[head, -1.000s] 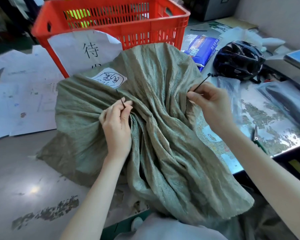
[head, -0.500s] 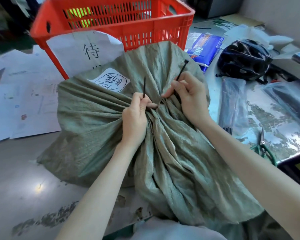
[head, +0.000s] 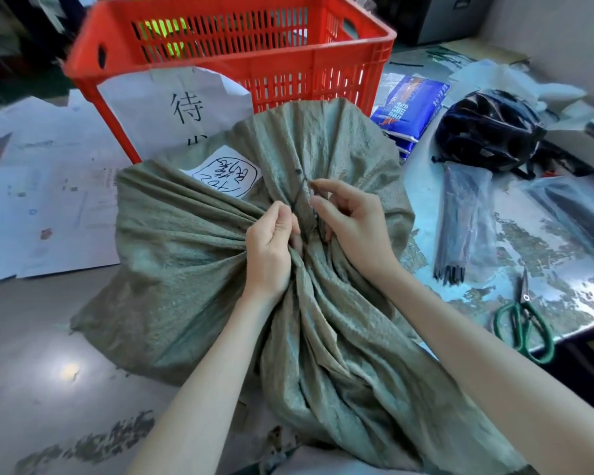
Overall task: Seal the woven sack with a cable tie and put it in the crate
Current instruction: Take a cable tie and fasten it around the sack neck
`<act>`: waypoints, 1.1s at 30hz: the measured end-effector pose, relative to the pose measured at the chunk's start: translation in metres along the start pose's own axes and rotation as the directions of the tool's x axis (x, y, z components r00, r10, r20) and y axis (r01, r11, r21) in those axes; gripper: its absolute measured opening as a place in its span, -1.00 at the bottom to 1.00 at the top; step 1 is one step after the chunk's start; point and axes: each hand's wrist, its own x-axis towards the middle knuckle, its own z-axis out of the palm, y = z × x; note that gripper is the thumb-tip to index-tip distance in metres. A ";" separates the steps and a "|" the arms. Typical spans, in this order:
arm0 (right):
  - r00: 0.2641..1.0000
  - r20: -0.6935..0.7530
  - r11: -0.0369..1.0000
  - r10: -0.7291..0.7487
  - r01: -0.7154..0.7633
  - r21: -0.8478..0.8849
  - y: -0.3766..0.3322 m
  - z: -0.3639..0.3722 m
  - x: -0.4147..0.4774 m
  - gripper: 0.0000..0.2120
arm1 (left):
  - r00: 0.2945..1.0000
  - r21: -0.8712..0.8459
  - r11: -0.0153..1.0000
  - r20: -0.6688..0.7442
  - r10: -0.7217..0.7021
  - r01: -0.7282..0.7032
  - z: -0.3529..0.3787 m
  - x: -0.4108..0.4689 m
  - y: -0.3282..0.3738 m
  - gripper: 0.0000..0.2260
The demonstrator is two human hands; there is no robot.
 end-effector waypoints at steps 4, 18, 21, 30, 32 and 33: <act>0.999 0.014 0.981 0.038 -0.040 0.191 -0.003 -0.005 -0.002 -0.83 | 0.999 -0.092 0.995 -0.030 -0.037 0.034 0.001 0.003 0.000 -0.61; 0.994 -0.098 0.993 0.045 -0.034 0.110 -0.007 0.002 0.009 -0.68 | 0.986 0.309 0.947 -0.101 0.129 -0.092 0.005 0.005 0.001 -0.63; 0.994 -0.090 0.998 0.065 -0.063 0.030 -0.006 0.004 0.013 -0.65 | 0.980 0.346 0.934 -0.131 0.147 -0.094 0.005 0.006 -0.003 -0.66; 0.993 -0.119 1.000 0.007 -0.009 -0.016 0.003 0.005 0.013 -0.70 | 0.979 0.359 0.930 -0.148 0.138 -0.077 0.005 0.006 -0.001 -0.66; 0.991 -0.135 0.999 0.001 -0.009 -0.053 0.002 0.005 0.011 -0.65 | 0.980 0.345 0.936 -0.156 0.127 -0.067 0.006 0.005 -0.001 -0.66; 0.990 -0.140 0.998 -0.008 -0.001 -0.067 0.001 0.005 0.011 -0.63 | 0.980 0.337 0.939 -0.159 0.124 -0.064 0.006 0.005 -0.001 -0.66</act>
